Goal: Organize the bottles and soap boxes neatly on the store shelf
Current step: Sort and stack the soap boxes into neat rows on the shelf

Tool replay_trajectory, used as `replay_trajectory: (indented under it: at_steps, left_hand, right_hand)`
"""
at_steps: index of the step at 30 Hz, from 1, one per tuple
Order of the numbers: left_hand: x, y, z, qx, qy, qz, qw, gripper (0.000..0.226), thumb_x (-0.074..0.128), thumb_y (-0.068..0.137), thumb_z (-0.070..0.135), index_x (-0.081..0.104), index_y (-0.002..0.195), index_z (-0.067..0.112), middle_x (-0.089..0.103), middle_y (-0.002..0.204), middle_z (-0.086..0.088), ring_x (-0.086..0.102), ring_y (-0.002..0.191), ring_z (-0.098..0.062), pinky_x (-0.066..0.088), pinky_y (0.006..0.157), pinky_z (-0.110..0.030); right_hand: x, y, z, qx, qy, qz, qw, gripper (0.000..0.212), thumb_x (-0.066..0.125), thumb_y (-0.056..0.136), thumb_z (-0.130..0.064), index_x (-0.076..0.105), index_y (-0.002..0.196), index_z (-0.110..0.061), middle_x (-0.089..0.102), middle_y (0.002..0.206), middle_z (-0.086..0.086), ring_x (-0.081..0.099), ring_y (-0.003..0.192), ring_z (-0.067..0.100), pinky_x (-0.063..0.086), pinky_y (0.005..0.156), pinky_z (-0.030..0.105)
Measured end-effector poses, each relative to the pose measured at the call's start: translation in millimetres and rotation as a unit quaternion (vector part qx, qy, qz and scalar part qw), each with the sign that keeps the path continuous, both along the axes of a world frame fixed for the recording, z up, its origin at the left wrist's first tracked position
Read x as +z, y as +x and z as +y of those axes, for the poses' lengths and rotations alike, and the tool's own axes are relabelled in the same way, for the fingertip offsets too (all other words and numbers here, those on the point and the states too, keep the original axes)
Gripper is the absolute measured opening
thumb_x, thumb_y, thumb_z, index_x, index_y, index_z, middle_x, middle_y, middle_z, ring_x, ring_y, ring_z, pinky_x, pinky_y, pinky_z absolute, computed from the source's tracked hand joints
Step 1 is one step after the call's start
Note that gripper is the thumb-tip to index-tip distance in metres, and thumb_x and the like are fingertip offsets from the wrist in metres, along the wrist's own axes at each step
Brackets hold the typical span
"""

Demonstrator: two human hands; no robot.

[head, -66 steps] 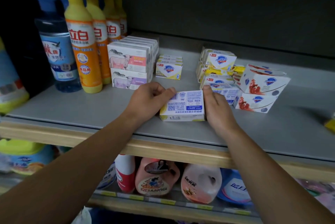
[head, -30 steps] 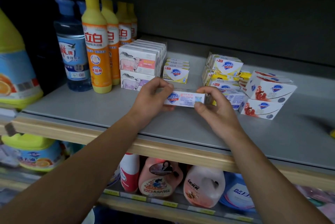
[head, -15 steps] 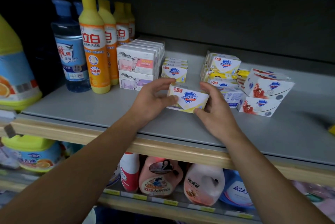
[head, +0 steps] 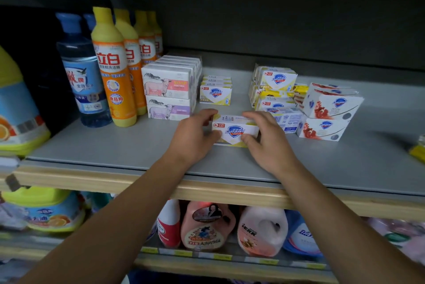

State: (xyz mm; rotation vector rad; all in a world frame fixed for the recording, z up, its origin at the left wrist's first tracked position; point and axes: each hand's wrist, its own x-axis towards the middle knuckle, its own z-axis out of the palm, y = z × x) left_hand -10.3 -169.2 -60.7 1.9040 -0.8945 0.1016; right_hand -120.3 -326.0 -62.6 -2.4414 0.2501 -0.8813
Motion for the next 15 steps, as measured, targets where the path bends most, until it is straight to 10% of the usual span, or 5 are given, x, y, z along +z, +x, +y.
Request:
replay_trajectory:
  at_steps: [15]
  left_hand:
    - [1.4, 47.9, 54.8, 0.049, 0.286, -0.169, 0.942, 0.052, 0.045, 0.086, 0.057, 0.068, 0.107, 0.015, 0.069, 0.113, -0.008, 0.062, 0.108, -0.031, 0.051, 0.086, -0.037]
  right_hand:
    - [30.0, 35.5, 3.3, -0.032, -0.193, 0.136, 0.971, 0.049, 0.061, 0.09, -0.028, 0.049, 0.137, -0.021, 0.052, 0.131, 0.001, 0.043, 0.121, 0.024, 0.036, 0.1, 0.035]
